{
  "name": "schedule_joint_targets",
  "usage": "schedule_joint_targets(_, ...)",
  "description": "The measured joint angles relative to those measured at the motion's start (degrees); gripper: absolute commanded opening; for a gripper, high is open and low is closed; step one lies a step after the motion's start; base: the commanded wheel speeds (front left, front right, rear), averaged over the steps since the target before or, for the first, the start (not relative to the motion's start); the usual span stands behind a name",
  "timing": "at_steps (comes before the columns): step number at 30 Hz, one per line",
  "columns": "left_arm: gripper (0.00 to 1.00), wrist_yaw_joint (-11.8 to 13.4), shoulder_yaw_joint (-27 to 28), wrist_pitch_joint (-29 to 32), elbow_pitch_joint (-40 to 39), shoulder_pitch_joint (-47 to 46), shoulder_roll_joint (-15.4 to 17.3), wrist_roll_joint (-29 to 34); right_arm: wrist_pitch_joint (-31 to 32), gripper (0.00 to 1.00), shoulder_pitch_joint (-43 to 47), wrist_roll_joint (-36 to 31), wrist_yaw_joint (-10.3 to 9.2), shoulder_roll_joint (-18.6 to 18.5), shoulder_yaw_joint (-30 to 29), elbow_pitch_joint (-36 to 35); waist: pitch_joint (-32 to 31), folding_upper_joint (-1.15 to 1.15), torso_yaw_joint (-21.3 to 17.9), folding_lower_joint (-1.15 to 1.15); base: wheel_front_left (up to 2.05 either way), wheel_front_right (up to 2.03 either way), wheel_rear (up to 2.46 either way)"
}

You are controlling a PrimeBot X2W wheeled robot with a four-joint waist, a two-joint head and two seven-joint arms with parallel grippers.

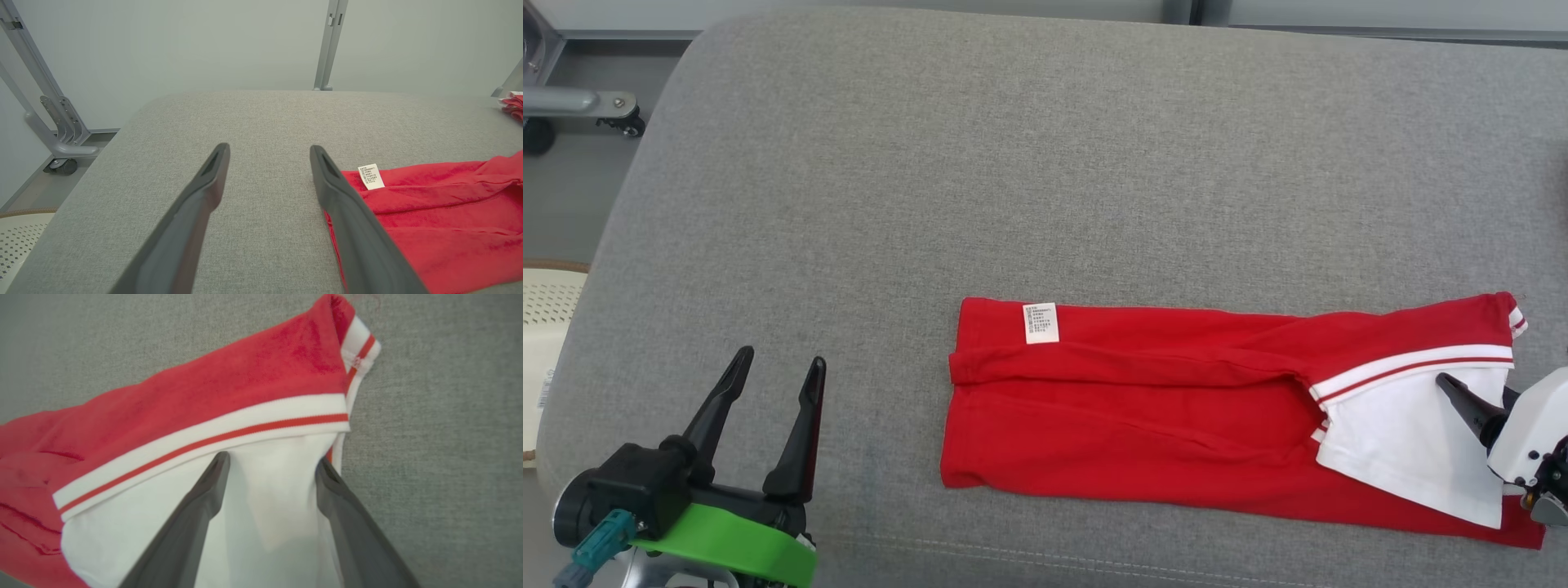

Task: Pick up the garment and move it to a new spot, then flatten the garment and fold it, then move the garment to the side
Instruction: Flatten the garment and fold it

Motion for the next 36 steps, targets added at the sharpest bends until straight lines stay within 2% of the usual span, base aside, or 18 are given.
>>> schedule_joint_targets(12, 1.00, 0.0, 0.0, -0.5, -0.9, 0.0, -0.1, -0.1, 1.3, 1.00, -0.9, 0.0, 0.05, -0.8, -0.4, 1.5, 1.3, 0.00, -1.6, 0.00, 0.00, 0.00, 0.00)
schedule_joint_targets(24, 1.00, 0.0, -0.3, -0.5, -1.3, 0.0, -0.1, 0.2, 3.5, 1.00, -2.4, 2.4, 1.55, 0.3, 0.2, 2.9, 2.1, 0.00, -2.0, 0.00, 0.00, 0.00, 0.00)
schedule_joint_targets(25, 1.00, 0.0, -0.4, -0.5, -1.3, 0.0, -0.1, 0.2, 3.6, 0.83, -2.5, 2.8, 1.56, 0.5, 0.2, 3.0, 2.1, 0.00, -1.9, 0.00, 0.00, 0.00, 0.00)
schedule_joint_targets(26, 1.00, 0.0, -0.4, -0.5, -1.3, 0.0, -0.1, 0.2, 3.8, 0.45, -2.6, 3.2, 1.57, 0.7, 0.1, 3.1, 2.1, 0.00, -1.9, 0.00, 0.00, 0.00, 0.00)
schedule_joint_targets(28, 1.00, 0.0, -0.4, -0.5, -1.4, 0.0, -0.1, 0.2, 4.3, 0.29, -2.7, 4.1, 1.98, 1.0, -0.3, 3.5, 2.1, 0.00, -1.7, 0.00, 0.00, 0.00, 0.00)
schedule_joint_targets(29, 1.00, 0.0, -0.4, -0.5, -1.4, 0.0, -0.1, 0.3, 4.4, 0.09, -2.7, 4.5, 2.09, 1.1, -0.5, 3.8, 2.1, 0.00, -1.7, 0.00, 0.00, 0.00, 0.00)
schedule_joint_targets(30, 1.00, 0.0, -0.4, -0.5, -1.4, 0.0, -0.1, 0.3, 4.6, 0.00, -2.8, 4.9, 2.10, 1.2, -0.6, 3.9, 2.1, 0.00, -1.6, 0.00, 0.00, 0.00, 0.00)
schedule_joint_targets(36, 1.00, 0.0, -0.4, -0.5, -1.3, 0.0, -0.1, 0.3, 5.3, 0.00, -3.5, 7.0, 3.21, 2.7, -1.2, 4.5, 2.0, 0.00, -1.5, 0.00, 0.00, 0.00, 0.00)
